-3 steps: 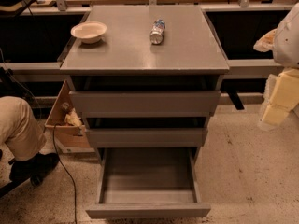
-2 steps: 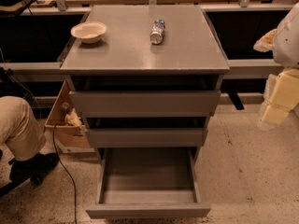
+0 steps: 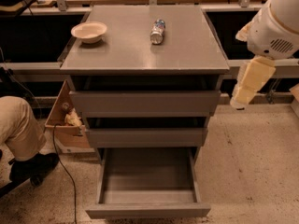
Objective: Place redbull can into bottom drawer
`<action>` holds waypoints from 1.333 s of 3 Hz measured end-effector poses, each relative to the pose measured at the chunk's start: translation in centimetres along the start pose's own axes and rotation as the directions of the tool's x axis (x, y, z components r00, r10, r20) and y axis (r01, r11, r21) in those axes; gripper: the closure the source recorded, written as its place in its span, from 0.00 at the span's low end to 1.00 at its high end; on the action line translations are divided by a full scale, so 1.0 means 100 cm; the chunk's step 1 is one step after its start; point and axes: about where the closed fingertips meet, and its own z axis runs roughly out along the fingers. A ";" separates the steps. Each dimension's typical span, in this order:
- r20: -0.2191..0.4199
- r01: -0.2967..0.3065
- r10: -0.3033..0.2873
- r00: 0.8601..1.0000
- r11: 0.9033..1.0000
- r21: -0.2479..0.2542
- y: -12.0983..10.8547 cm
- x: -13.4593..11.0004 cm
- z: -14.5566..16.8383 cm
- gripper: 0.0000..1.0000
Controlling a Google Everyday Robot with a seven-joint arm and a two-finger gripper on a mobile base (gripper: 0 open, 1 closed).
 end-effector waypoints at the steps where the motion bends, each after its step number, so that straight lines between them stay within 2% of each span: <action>1: 0.052 0.011 -0.013 0.999 0.999 0.044 -0.054 -0.039 0.033 0.00; 3: 0.149 -0.015 0.003 0.989 0.997 0.076 -0.135 -0.093 0.094 0.00; 4: 0.149 -0.017 0.005 0.989 0.997 0.080 -0.136 -0.096 0.098 0.00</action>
Offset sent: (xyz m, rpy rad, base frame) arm 0.1721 0.0665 -0.0209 0.0981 -0.1257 0.0211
